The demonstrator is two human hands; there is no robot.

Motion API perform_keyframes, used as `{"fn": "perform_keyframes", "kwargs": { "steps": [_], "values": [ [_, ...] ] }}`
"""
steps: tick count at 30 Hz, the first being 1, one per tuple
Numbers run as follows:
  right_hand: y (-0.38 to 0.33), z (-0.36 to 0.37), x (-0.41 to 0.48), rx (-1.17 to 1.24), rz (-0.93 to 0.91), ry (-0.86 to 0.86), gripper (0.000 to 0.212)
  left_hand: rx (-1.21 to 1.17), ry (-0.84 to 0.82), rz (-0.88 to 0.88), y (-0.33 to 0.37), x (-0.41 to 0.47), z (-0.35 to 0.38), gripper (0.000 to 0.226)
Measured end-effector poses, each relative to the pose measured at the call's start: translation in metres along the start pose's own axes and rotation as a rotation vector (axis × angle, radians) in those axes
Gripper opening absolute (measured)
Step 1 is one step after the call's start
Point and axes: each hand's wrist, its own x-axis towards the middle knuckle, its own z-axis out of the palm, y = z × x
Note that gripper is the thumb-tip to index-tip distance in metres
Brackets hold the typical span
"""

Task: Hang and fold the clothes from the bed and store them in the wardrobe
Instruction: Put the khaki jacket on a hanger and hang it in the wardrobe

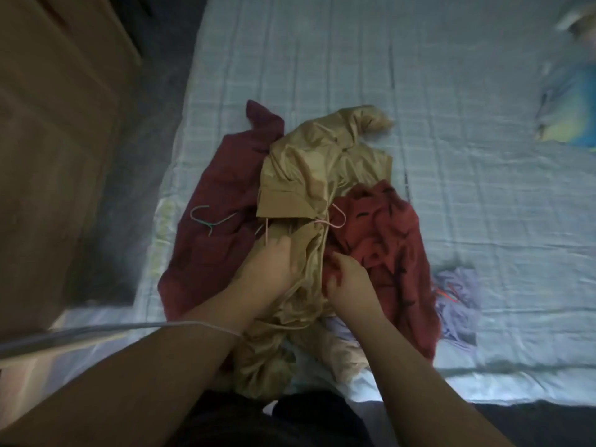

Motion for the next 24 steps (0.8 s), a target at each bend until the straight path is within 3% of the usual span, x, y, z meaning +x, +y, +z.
{"fn": "perform_keyframes", "kwargs": {
  "steps": [4, 8, 9, 12, 14, 18, 24],
  "values": [
    [0.035, 0.008, 0.064, 0.119, 0.09, -0.215, 0.036, 0.02, 0.039, -0.158, 0.014, 0.04, 0.033, 0.043],
    [0.057, 0.029, 0.123, 0.543, 0.307, -0.437, 0.027, 0.09, 0.021, -0.304, 0.011, 0.065, 0.069, 0.039],
    [0.06, 0.033, 0.133, 0.61, 0.282, -0.459, 0.026, 0.12, 0.025, -0.346, 0.009, 0.069, 0.076, 0.038],
    [0.064, 0.044, 0.149, 0.954, 0.433, -0.503, 0.02, 0.211, -0.008, -0.412, 0.002, 0.074, 0.091, 0.033],
    [0.068, 0.049, 0.152, 1.114, 0.529, -0.512, 0.031, 0.218, -0.055, -0.427, -0.003, 0.077, 0.095, 0.031],
    [0.072, 0.052, 0.157, 1.11, 0.466, -0.546, 0.044, 0.068, -0.004, -0.451, -0.01, 0.074, 0.095, 0.038],
    [0.051, 0.039, 0.159, 0.904, 0.268, -0.454, 0.055, -0.022, 0.381, -0.433, -0.002, 0.04, 0.072, 0.023]
  ]
}}
